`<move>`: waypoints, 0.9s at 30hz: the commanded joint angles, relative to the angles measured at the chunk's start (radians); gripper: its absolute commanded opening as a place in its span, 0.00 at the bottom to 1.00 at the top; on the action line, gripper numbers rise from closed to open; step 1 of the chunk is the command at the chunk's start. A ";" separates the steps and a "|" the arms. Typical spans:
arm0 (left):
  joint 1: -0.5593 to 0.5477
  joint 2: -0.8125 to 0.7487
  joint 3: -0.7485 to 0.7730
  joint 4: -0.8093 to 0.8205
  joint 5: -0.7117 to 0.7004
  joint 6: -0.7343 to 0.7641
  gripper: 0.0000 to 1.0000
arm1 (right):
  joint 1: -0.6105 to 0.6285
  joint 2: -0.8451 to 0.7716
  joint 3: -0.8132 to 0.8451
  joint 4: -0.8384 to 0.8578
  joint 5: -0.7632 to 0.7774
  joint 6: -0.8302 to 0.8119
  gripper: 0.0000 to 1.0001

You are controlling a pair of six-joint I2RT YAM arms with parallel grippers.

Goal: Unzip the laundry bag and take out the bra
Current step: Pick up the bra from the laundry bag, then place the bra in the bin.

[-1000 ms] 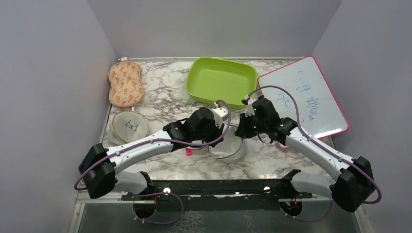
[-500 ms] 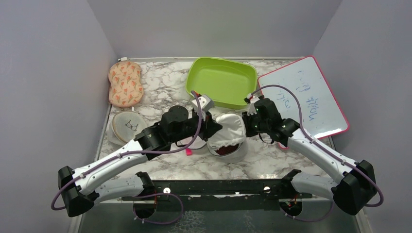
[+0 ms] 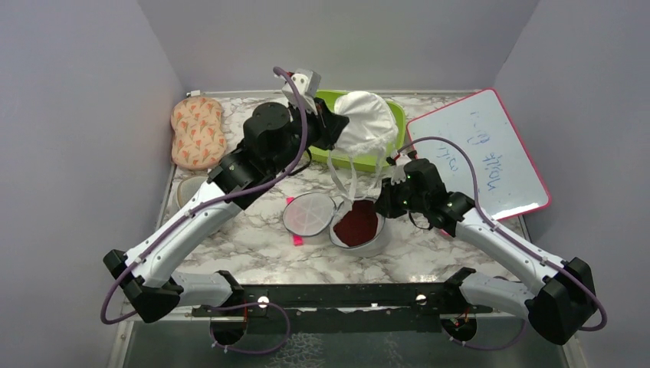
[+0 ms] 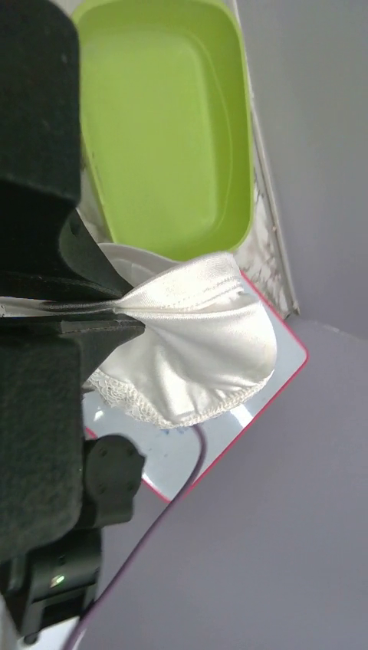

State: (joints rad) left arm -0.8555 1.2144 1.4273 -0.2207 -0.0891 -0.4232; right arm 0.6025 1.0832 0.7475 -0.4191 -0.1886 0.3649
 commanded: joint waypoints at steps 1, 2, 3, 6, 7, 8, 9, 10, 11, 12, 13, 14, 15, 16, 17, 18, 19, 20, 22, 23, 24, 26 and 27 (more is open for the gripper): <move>0.121 0.067 0.089 -0.018 0.034 -0.048 0.00 | 0.003 -0.010 -0.006 0.052 -0.049 0.015 0.10; 0.140 0.082 0.100 0.002 0.048 -0.053 0.00 | 0.003 -0.008 -0.006 0.050 -0.053 0.013 0.10; 0.157 0.101 0.112 0.019 0.064 -0.064 0.00 | 0.003 -0.009 -0.006 0.042 -0.054 0.011 0.10; 0.205 0.167 0.146 0.087 0.112 -0.116 0.00 | 0.003 -0.017 0.000 0.026 -0.047 0.006 0.11; 0.219 0.190 0.156 0.114 0.135 -0.137 0.00 | 0.003 -0.022 0.003 0.022 -0.045 0.004 0.11; 0.229 0.217 0.166 0.139 0.165 -0.161 0.00 | 0.003 -0.026 0.008 0.016 -0.043 0.002 0.11; 0.239 0.240 0.174 0.165 0.179 -0.186 0.00 | 0.003 -0.028 0.013 0.011 -0.041 0.001 0.11; 0.247 0.265 0.180 0.191 0.190 -0.207 0.00 | 0.003 -0.030 0.017 0.007 -0.040 0.000 0.11; 0.252 0.289 0.183 0.220 0.197 -0.223 0.00 | 0.004 -0.031 0.019 0.008 -0.039 0.000 0.11; 0.255 0.310 0.184 0.247 0.195 -0.245 0.00 | 0.003 -0.031 0.021 0.006 -0.038 -0.001 0.11; 0.258 0.333 0.185 0.270 0.190 -0.262 0.00 | 0.003 -0.030 0.022 0.005 -0.040 0.002 0.11; 0.260 0.353 0.184 0.299 0.180 -0.278 0.00 | 0.003 -0.029 0.025 0.003 -0.042 0.006 0.11; 0.263 0.375 0.183 0.318 0.170 -0.303 0.00 | 0.003 -0.029 0.024 0.000 -0.042 0.010 0.11; 0.268 0.398 0.184 0.330 0.169 -0.336 0.00 | 0.003 -0.031 0.023 0.000 -0.044 0.018 0.11; 0.273 0.419 0.184 0.354 0.175 -0.365 0.00 | 0.003 -0.032 0.021 -0.001 -0.047 0.025 0.11; 0.275 0.442 0.185 0.378 0.182 -0.385 0.00 | 0.003 -0.035 0.022 -0.003 -0.054 0.032 0.11; 0.277 0.464 0.190 0.396 0.187 -0.400 0.00 | 0.003 -0.039 0.020 0.000 -0.059 0.039 0.11; 0.278 0.478 0.201 0.414 0.192 -0.405 0.00 | 0.003 -0.041 0.016 0.005 -0.067 0.046 0.11; 0.283 0.544 0.220 0.436 0.208 -0.419 0.00 | 0.003 -0.041 0.009 0.015 -0.079 0.051 0.11; 0.286 0.576 0.238 0.456 0.228 -0.423 0.00 | 0.003 -0.040 0.008 0.016 -0.080 0.052 0.11; 0.288 0.599 0.250 0.493 0.249 -0.428 0.00 | 0.003 -0.039 0.010 0.013 -0.080 0.052 0.11; 0.288 0.641 0.273 0.516 0.262 -0.447 0.00 | 0.003 -0.036 0.015 0.003 -0.070 0.050 0.11; 0.289 0.661 0.284 0.516 0.256 -0.459 0.00 | 0.003 -0.036 0.015 0.001 -0.066 0.052 0.11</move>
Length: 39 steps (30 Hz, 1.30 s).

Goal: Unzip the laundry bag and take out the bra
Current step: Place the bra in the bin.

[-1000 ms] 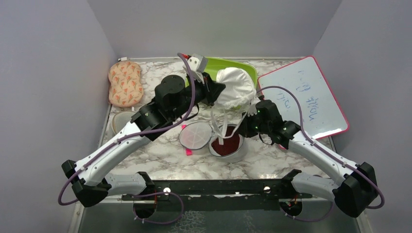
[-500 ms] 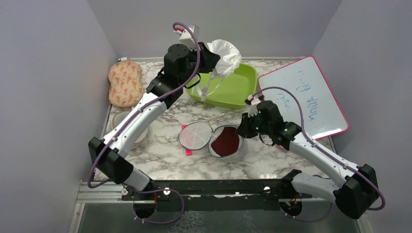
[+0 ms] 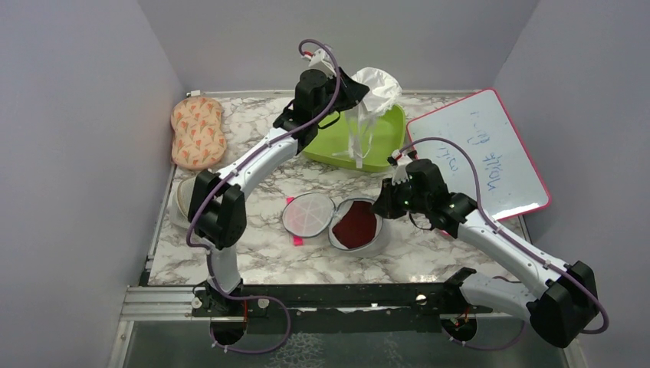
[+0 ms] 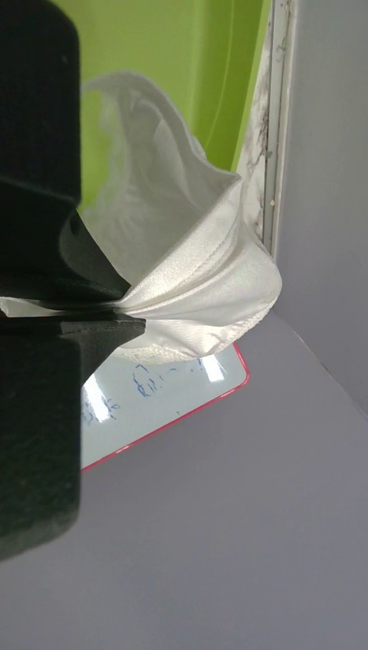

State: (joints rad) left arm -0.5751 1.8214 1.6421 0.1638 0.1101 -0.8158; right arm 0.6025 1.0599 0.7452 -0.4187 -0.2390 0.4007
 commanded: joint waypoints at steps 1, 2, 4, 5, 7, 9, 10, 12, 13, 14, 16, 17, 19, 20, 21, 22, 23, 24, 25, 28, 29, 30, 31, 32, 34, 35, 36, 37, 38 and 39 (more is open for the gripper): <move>0.011 0.073 0.079 0.132 0.049 -0.074 0.00 | 0.003 -0.014 0.019 0.001 -0.013 0.019 0.12; 0.015 0.090 0.086 0.134 0.042 -0.081 0.00 | 0.003 -0.012 0.022 0.004 -0.013 0.021 0.12; 0.027 0.123 0.092 0.151 0.038 -0.118 0.00 | 0.003 -0.007 0.033 0.004 -0.017 0.023 0.12; 0.034 0.140 0.094 0.170 0.045 -0.134 0.00 | 0.003 -0.003 0.043 -0.004 -0.020 0.026 0.12; 0.042 0.177 0.117 0.182 0.048 -0.140 0.00 | 0.003 0.005 0.064 -0.020 -0.027 0.034 0.12; 0.058 0.206 0.140 0.181 0.056 -0.149 0.00 | 0.003 0.013 0.086 -0.040 -0.022 0.043 0.12; 0.065 0.214 0.141 0.182 0.057 -0.155 0.00 | 0.003 0.021 0.095 -0.051 -0.015 0.048 0.12; 0.078 0.214 0.120 0.181 0.056 -0.161 0.00 | 0.003 0.030 0.107 -0.066 -0.002 0.054 0.12; 0.083 0.208 0.100 0.183 0.052 -0.165 0.00 | 0.003 0.034 0.108 -0.068 0.004 0.052 0.12; 0.087 0.200 0.071 0.184 0.045 -0.170 0.00 | 0.003 0.036 0.108 -0.067 0.010 0.050 0.12; 0.098 0.193 0.014 0.195 0.042 -0.189 0.00 | 0.003 0.037 0.104 -0.064 0.015 0.039 0.12; 0.106 0.195 -0.013 0.205 0.049 -0.206 0.00 | 0.003 0.034 0.101 -0.062 0.016 0.034 0.12; 0.121 0.210 -0.059 0.244 0.068 -0.217 0.00 | 0.004 0.022 0.073 -0.034 0.030 0.036 0.12; 0.129 0.221 -0.071 0.254 0.078 -0.209 0.00 | 0.003 0.017 0.060 -0.019 0.036 0.038 0.12; 0.141 0.238 -0.078 0.255 0.102 -0.208 0.00 | 0.003 0.013 0.052 -0.007 0.039 0.037 0.12; 0.156 0.259 -0.072 0.255 0.147 -0.193 0.07 | 0.003 0.015 0.048 -0.001 0.038 0.040 0.12; 0.168 0.274 -0.067 0.252 0.179 -0.155 0.17 | 0.004 0.021 0.047 0.001 0.030 0.041 0.12; 0.173 0.271 -0.077 0.232 0.172 -0.106 0.30 | 0.003 0.028 0.046 0.005 0.020 0.042 0.12; 0.176 0.252 -0.089 0.181 0.134 -0.042 0.40 | 0.003 0.035 0.047 0.009 0.004 0.043 0.12; 0.175 0.175 -0.117 0.050 0.031 0.135 0.62 | 0.003 0.055 0.054 0.008 -0.027 0.053 0.12; 0.174 0.147 -0.125 0.013 0.011 0.174 0.66 | 0.003 0.061 0.053 0.006 -0.034 0.052 0.12; 0.175 0.124 -0.128 -0.034 -0.006 0.211 0.69 | 0.003 0.066 0.051 0.003 -0.041 0.051 0.12; 0.174 0.097 -0.130 -0.077 -0.020 0.246 0.71 | 0.003 0.071 0.047 0.003 -0.046 0.048 0.12; 0.173 0.067 -0.141 -0.112 -0.033 0.274 0.74 | 0.003 0.076 0.043 0.002 -0.048 0.043 0.12; 0.173 -0.021 -0.199 -0.148 -0.042 0.315 0.77 | 0.003 0.090 0.043 -0.013 -0.049 0.031 0.12; 0.173 -0.066 -0.238 -0.163 -0.041 0.331 0.78 | 0.003 0.095 0.041 -0.017 -0.058 0.024 0.12; 0.173 -0.105 -0.276 -0.174 -0.032 0.340 0.80 | 0.003 0.100 0.038 -0.020 -0.062 0.021 0.12; 0.172 -0.163 -0.340 -0.181 -0.014 0.344 0.81 | 0.003 0.102 0.033 -0.019 -0.066 0.019 0.12; 0.168 -0.209 -0.414 -0.182 0.016 0.344 0.81 | 0.003 0.100 0.028 -0.014 -0.066 0.016 0.12; 0.159 -0.253 -0.466 -0.180 0.040 0.344 0.81 | 0.003 0.100 0.023 -0.007 -0.064 0.015 0.12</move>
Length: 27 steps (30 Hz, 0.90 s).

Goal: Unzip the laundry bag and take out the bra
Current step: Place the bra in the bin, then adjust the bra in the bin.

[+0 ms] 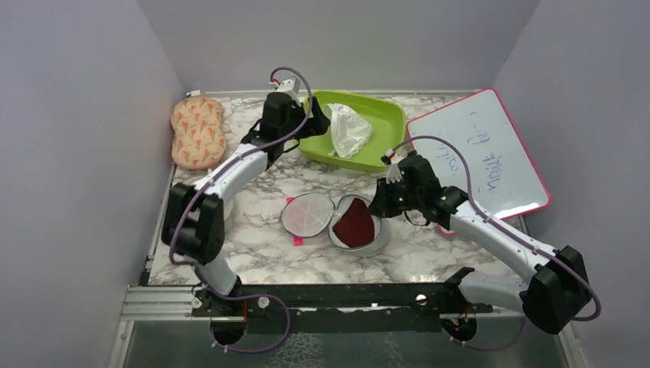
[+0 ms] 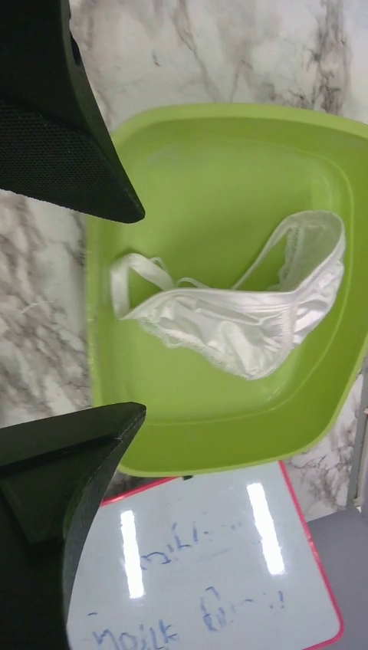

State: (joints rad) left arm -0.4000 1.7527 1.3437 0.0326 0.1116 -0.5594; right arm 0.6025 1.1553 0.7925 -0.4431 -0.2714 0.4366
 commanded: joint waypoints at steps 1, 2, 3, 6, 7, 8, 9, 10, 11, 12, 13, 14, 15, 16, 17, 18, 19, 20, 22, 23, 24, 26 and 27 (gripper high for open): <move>-0.035 -0.225 -0.218 -0.043 0.046 0.103 0.81 | 0.003 0.004 -0.028 0.027 -0.027 -0.025 0.12; -0.057 -0.260 -0.258 -0.038 0.048 0.121 0.81 | 0.003 0.006 -0.025 0.031 -0.020 -0.031 0.12; -0.074 -0.282 -0.288 -0.029 0.060 0.142 0.81 | 0.003 0.008 -0.016 0.021 -0.010 -0.037 0.12; -0.089 -0.278 -0.309 0.021 0.090 0.127 0.83 | 0.003 -0.004 -0.007 0.019 0.020 -0.036 0.12; -0.086 -0.259 -0.299 0.048 0.099 0.104 0.83 | 0.003 -0.011 -0.007 0.014 0.036 -0.027 0.12; -0.083 -0.228 -0.273 0.070 0.113 0.084 0.84 | 0.003 -0.020 -0.011 0.013 0.053 -0.016 0.12; -0.081 -0.192 -0.242 0.098 0.130 0.064 0.84 | 0.003 -0.030 -0.016 0.012 0.063 -0.009 0.12; -0.075 -0.153 -0.204 0.123 0.143 0.043 0.84 | 0.003 -0.041 -0.022 0.013 0.070 -0.003 0.12; -0.070 -0.107 -0.158 0.136 0.153 0.024 0.84 | 0.003 -0.051 -0.026 0.010 0.077 0.002 0.12; -0.066 -0.067 -0.109 0.137 0.151 0.012 0.83 | 0.003 -0.061 -0.033 0.009 0.082 0.005 0.12; -0.063 -0.005 -0.055 0.137 0.144 0.013 0.82 | 0.003 -0.070 -0.035 0.008 0.087 0.005 0.12; -0.059 0.047 0.004 0.134 0.139 0.030 0.82 | 0.003 -0.079 -0.032 0.000 0.094 0.004 0.12; -0.057 0.100 0.068 0.117 0.135 0.058 0.82 | 0.003 -0.086 -0.026 -0.012 0.099 0.003 0.12; -0.058 0.157 0.141 0.075 0.117 0.092 0.82 | 0.003 -0.092 -0.021 -0.021 0.104 0.001 0.12; -0.057 0.207 0.208 0.033 0.108 0.122 0.82 | 0.003 -0.098 -0.015 -0.031 0.107 0.001 0.12; -0.058 0.259 0.270 0.007 0.110 0.153 0.81 | 0.003 -0.102 -0.012 -0.039 0.107 -0.001 0.12; -0.059 0.300 0.306 0.001 0.116 0.177 0.78 | 0.003 -0.107 -0.011 -0.044 0.107 -0.001 0.12; -0.060 0.333 0.333 0.004 0.124 0.191 0.74 | 0.003 -0.112 -0.015 -0.042 0.106 -0.002 0.12; -0.061 0.386 0.379 -0.004 0.125 0.212 0.67 | 0.003 -0.115 -0.025 -0.032 0.098 -0.002 0.12; -0.064 0.404 0.400 -0.011 0.117 0.223 0.66 | 0.003 -0.113 -0.028 -0.030 0.091 -0.002 0.12; -0.070 0.415 0.412 -0.015 0.097 0.240 0.65 | 0.003 -0.112 -0.029 -0.029 0.084 -0.002 0.12; -0.088 0.427 0.425 -0.025 0.055 0.276 0.64 | 0.003 -0.106 -0.031 -0.028 0.072 -0.001 0.12; -0.097 0.434 0.428 -0.028 0.044 0.290 0.63 | 0.003 -0.102 -0.031 -0.026 0.066 -0.001 0.12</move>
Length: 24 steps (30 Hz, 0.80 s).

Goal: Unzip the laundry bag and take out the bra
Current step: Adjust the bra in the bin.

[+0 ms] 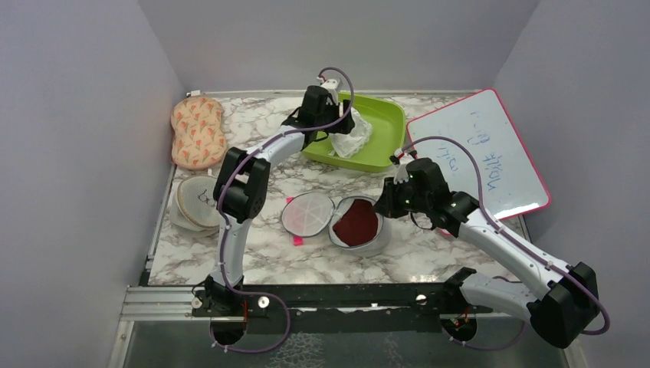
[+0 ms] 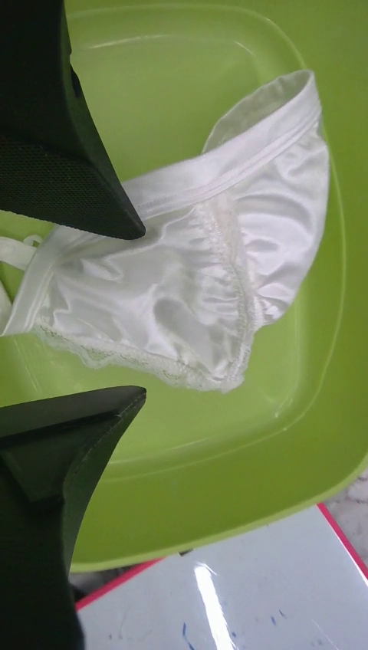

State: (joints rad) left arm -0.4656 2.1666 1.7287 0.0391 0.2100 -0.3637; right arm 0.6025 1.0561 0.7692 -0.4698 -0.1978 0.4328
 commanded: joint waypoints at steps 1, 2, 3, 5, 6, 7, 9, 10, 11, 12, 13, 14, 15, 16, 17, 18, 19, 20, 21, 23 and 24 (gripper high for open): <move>-0.035 0.025 0.050 -0.043 -0.064 0.100 0.61 | 0.003 -0.002 -0.007 0.000 -0.012 0.003 0.12; -0.038 0.021 0.050 -0.050 -0.085 0.103 0.60 | 0.003 0.000 -0.007 0.002 -0.017 0.004 0.12; -0.041 0.008 0.030 -0.044 -0.106 0.100 0.61 | 0.003 -0.001 -0.007 0.007 -0.022 0.007 0.12; -0.041 -0.030 -0.026 -0.008 -0.117 0.092 0.71 | 0.003 -0.002 -0.013 0.016 -0.035 0.012 0.12; -0.041 -0.050 -0.052 0.009 -0.117 0.090 0.74 | 0.003 -0.002 -0.016 0.019 -0.038 0.014 0.12; -0.041 -0.066 -0.075 0.022 -0.114 0.089 0.76 | 0.003 -0.002 -0.020 0.021 -0.042 0.016 0.12; -0.037 -0.092 -0.101 0.023 -0.118 0.088 0.79 | 0.003 -0.004 -0.027 0.027 -0.048 0.017 0.12; -0.030 -0.101 -0.112 0.021 -0.119 0.084 0.79 | 0.003 -0.004 -0.029 0.030 -0.049 0.016 0.12; -0.020 -0.108 -0.124 0.024 -0.114 0.070 0.79 | 0.003 -0.003 -0.030 0.031 -0.050 0.016 0.12; -0.007 -0.112 -0.136 0.033 -0.105 0.051 0.79 | 0.004 -0.003 -0.031 0.030 -0.049 0.014 0.12; 0.007 -0.113 -0.146 0.048 -0.086 0.033 0.79 | 0.004 -0.001 -0.031 0.030 -0.048 0.012 0.12; 0.019 -0.107 -0.151 0.066 -0.059 0.017 0.79 | 0.003 0.001 -0.030 0.027 -0.048 0.010 0.12; 0.030 -0.098 -0.146 0.077 -0.032 -0.002 0.78 | 0.003 0.002 -0.031 0.027 -0.048 0.008 0.12; 0.036 -0.081 -0.133 0.079 -0.017 -0.018 0.77 | 0.003 0.003 -0.029 0.026 -0.048 0.006 0.12; 0.039 -0.063 -0.115 0.079 -0.009 -0.026 0.77 | 0.003 0.005 -0.029 0.024 -0.049 0.006 0.12; 0.040 -0.045 -0.098 0.080 -0.003 -0.035 0.77 | 0.003 0.005 -0.027 0.023 -0.048 0.006 0.12; 0.041 -0.022 -0.075 0.079 0.006 -0.042 0.77 | 0.003 0.004 -0.024 0.022 -0.049 0.006 0.12; 0.041 -0.001 -0.051 0.070 0.002 -0.048 0.77 | 0.003 0.004 -0.021 0.020 -0.048 0.006 0.12; 0.040 0.013 -0.035 0.070 -0.001 -0.059 0.77 | 0.003 0.002 -0.021 0.020 -0.048 0.008 0.12; 0.042 0.036 -0.018 0.114 0.030 -0.083 0.75 | 0.003 -0.002 -0.015 0.016 -0.046 0.009 0.12; 0.041 0.052 0.002 0.130 0.051 -0.091 0.70 | 0.003 -0.005 -0.016 0.013 -0.045 0.011 0.12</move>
State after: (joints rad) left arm -0.4107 2.1582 1.6669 0.0883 0.1749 -0.3954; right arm 0.6025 1.0576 0.7422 -0.4652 -0.2272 0.4408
